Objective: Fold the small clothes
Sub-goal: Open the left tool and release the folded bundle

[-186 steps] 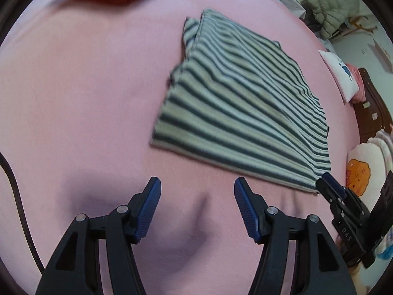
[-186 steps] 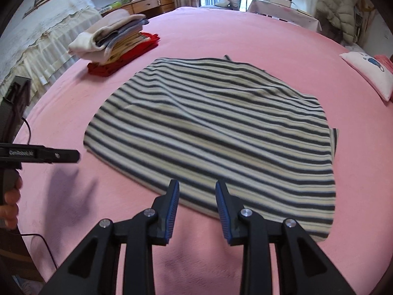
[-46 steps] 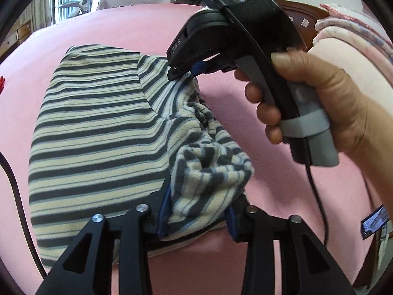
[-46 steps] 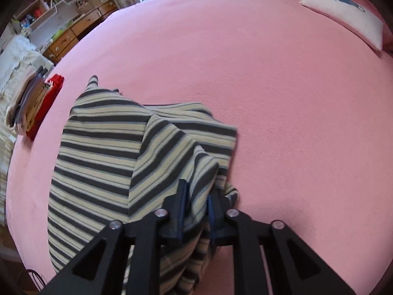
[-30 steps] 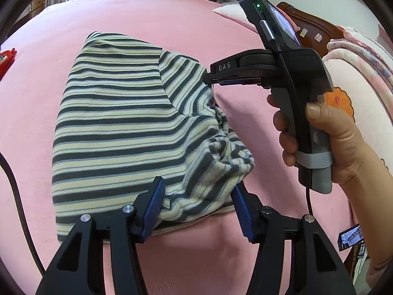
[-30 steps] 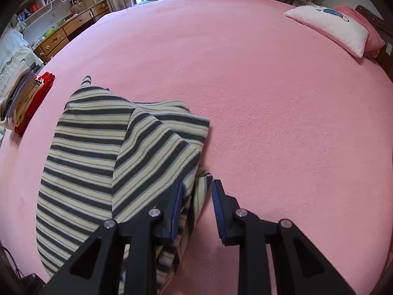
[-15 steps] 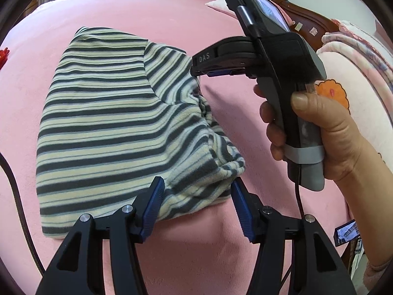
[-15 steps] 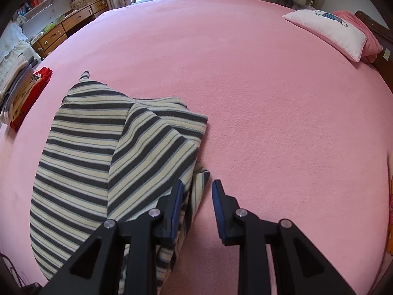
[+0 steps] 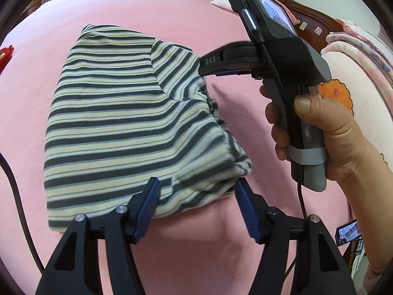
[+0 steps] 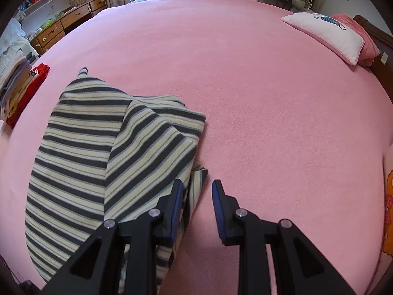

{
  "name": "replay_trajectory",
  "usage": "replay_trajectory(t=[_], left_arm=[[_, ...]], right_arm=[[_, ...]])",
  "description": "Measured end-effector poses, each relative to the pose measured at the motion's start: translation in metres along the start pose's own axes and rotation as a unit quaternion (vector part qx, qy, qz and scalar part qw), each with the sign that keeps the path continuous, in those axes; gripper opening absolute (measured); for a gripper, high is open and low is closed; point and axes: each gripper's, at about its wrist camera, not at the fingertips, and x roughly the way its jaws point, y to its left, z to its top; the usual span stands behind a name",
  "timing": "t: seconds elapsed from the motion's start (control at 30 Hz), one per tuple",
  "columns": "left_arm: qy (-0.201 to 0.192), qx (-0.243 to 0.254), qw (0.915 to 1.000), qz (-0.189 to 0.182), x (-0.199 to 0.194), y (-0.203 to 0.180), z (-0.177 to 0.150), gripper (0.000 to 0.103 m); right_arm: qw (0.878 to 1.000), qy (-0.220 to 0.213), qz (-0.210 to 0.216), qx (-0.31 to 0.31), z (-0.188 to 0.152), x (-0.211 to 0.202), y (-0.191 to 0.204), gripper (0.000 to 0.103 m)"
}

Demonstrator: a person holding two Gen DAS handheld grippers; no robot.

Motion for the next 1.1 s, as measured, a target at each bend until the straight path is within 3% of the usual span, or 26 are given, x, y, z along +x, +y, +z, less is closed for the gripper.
replay_trajectory(t=[0.13,0.23,0.43,0.57,0.67,0.73,0.83,0.87,0.93,1.0,1.1], left_arm=[[0.006,0.001,1.0000,-0.007,-0.012,0.004,-0.002,0.067],[0.002,0.014,0.9999,0.008,-0.029,0.010,-0.008,0.069],[-0.049,0.013,0.9945,0.091,-0.071,0.046,-0.008,0.074],[-0.078,0.002,0.9865,0.145,-0.078,0.075,0.004,0.074],[-0.086,-0.015,0.9860,0.142,-0.076,0.091,0.014,0.074],[-0.086,-0.016,0.9893,0.117,-0.068,0.097,0.017,0.074],[-0.064,-0.015,0.9941,0.087,-0.041,0.101,0.018,0.074],[-0.053,-0.016,0.9946,0.087,-0.030,0.099,0.016,0.074],[-0.032,-0.016,0.9953,0.090,-0.010,0.105,0.011,0.074],[-0.016,-0.022,0.9956,0.090,0.006,0.114,0.005,0.076],[-0.024,-0.041,0.9963,0.072,0.009,0.126,-0.001,0.080]], right_arm=[[1.000,0.005,-0.011,-0.001,-0.006,-0.002,-0.001,0.024],[1.000,0.007,-0.012,0.005,-0.013,-0.011,-0.006,0.024],[0.999,-0.023,0.014,0.027,-0.029,-0.056,-0.008,0.024],[0.996,-0.058,0.066,0.028,-0.039,-0.094,0.017,0.024],[0.989,-0.061,0.127,0.034,-0.051,-0.102,0.041,0.024],[0.988,-0.046,0.145,0.027,-0.063,-0.094,0.057,0.024],[0.992,-0.008,0.126,0.021,-0.087,-0.064,0.067,0.022],[0.993,0.001,0.113,0.023,-0.096,-0.054,0.064,0.017],[0.994,0.005,0.105,0.030,-0.109,-0.046,0.056,0.007],[0.992,0.001,0.116,0.043,-0.118,-0.044,0.047,0.006],[0.993,-0.003,0.115,0.040,-0.127,-0.044,0.044,0.005]])
